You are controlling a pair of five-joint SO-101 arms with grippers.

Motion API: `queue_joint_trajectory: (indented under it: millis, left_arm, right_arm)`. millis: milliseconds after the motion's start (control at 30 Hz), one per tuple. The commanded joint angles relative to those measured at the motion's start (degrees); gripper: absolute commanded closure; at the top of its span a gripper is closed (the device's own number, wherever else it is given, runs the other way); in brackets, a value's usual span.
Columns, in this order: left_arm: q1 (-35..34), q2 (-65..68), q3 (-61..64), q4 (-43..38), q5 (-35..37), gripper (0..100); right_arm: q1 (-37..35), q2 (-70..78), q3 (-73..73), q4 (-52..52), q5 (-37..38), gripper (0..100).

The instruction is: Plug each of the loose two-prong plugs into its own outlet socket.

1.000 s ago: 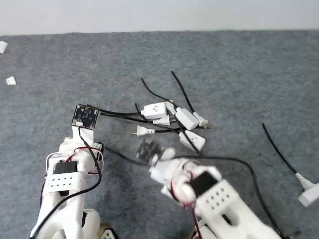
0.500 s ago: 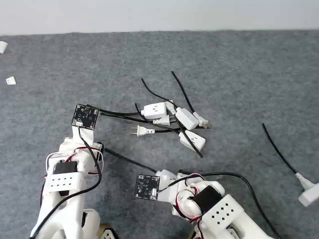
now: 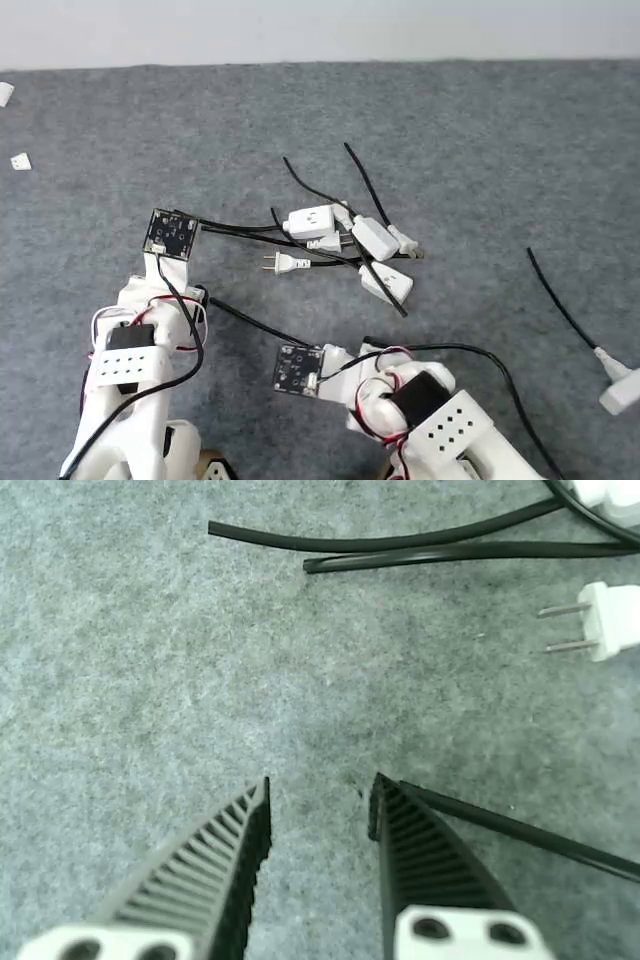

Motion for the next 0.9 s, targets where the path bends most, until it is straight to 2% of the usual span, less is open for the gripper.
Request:
queue_joint_trajectory:
  millis: [0,300,467,767,867]
  left_arm:
    - [-0.4,0.0,-2.2,-1.5,-0.6,85]
    - [-0.4,0.0,-2.2,-1.5,-0.6,85]
    - [-0.4,0.0,-2.2,-1.5,-0.6,85]
    - [-0.4,0.0,-2.2,-1.5,-0.6,85]
    - [-0.4,0.1,-2.2,-1.5,-0.6,85]
  right_arm:
    - [-3.6,-0.4,-0.7,-3.0,-3.0,70.4]
    - [-3.6,-0.4,2.0,-8.3,-6.9,70.4]
    - [0.1,-0.3,1.9,-9.1,-7.7,70.4]
    - [0.7,-0.1,0.7,-10.1,-16.9,70.4]
    - [0.4,4.1,-1.3,-10.1,-19.4,70.4]
